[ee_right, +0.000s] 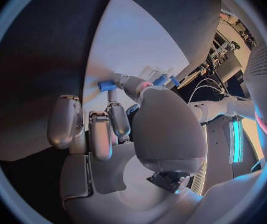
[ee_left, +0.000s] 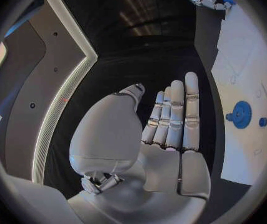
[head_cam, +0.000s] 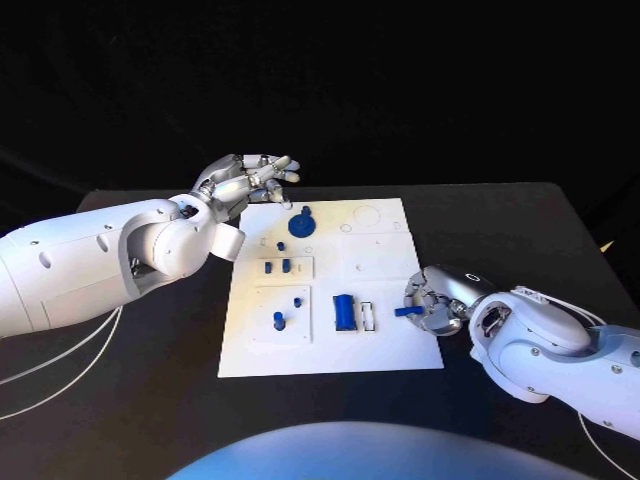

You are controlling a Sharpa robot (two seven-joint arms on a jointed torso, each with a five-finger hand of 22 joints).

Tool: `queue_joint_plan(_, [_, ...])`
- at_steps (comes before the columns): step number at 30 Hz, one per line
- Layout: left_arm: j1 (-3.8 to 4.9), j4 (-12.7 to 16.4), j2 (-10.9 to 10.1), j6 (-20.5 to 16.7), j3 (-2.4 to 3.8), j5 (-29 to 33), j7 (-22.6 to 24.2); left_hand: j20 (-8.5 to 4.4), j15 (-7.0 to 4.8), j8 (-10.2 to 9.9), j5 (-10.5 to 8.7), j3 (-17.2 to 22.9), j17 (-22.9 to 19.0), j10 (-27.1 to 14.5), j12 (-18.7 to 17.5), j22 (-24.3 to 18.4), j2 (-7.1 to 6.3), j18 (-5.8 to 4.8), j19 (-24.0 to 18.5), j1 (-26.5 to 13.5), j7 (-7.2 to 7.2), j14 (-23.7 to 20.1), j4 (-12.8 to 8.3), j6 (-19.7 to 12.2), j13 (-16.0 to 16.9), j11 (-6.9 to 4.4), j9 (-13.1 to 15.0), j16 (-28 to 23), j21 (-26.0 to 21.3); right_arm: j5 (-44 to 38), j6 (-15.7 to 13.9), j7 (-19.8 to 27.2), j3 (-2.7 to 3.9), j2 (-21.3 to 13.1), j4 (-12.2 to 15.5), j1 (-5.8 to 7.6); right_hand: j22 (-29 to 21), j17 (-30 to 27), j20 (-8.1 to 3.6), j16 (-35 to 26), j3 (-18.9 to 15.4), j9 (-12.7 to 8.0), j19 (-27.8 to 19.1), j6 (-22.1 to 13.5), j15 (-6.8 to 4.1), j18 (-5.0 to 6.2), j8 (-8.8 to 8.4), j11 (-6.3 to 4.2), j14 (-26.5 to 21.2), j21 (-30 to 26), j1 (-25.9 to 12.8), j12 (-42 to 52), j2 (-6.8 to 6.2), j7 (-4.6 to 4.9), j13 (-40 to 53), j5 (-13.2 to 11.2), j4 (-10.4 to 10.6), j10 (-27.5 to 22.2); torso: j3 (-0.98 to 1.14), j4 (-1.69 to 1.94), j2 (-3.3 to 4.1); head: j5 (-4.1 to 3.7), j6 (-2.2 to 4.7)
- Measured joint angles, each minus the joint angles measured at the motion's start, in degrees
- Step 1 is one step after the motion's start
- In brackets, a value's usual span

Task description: Assemble the parts on the task board

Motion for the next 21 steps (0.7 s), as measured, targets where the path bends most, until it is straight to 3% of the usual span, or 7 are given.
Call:
queue_joint_plan(8, [0.00,-0.01,0.08,0.00,0.00,-0.10,-0.15,0.00,0.00,0.25,0.00,0.00,0.00,0.00,0.21,0.00,0.25,-0.01,0.00,0.25,0.00,0.00,0.00,0.00,0.00,0.00,0.00,0.22,0.00,0.95,-0.74,-0.16,0.08,0.30,1.60,1.14,0.05,-0.01,0.00,0.29,0.10,0.01,0.43,-0.24,-0.23,0.00,0.00,-0.60,0.22,0.69,-2.73,0.20,0.78,-0.24,-0.01,-0.38,0.16,0.63,0.00,-0.02,0.02,0.10,0.03])
queue_joint_plan(16, [0.00,0.03,0.15,0.00,0.00,-0.18,-0.27,0.00,0.00,0.28,0.00,0.00,0.00,0.00,0.21,-0.05,0.25,-0.01,0.00,0.25,0.00,0.00,0.00,0.00,0.00,0.00,0.00,0.22,0.00,5.22,-1.53,0.16,0.08,1.50,1.93,1.48,0.04,-0.01,-0.19,0.28,-0.25,0.01,0.62,-0.26,-0.23,0.00,0.00,-0.42,0.22,0.90,-4.69,0.38,1.23,-0.26,-0.01,-1.05,1.24,0.82,0.01,-0.04,0.05,-0.04,0.03])
queue_joint_plan(21, [0.00,0.05,0.16,0.00,0.00,-0.24,-0.32,0.00,0.00,0.27,0.00,0.00,0.00,0.00,0.21,-0.05,0.25,-0.01,0.00,0.25,0.00,0.00,0.00,0.00,0.04,0.00,0.00,0.22,0.00,8.48,-1.44,0.42,0.08,2.52,1.65,1.49,0.04,-0.01,-0.19,0.28,-0.64,0.01,0.62,-0.34,-0.23,0.00,0.01,-0.62,0.21,0.90,-6.71,0.60,1.30,-0.34,-0.02,-1.06,2.98,1.02,0.02,-0.04,0.09,-0.12,0.00])
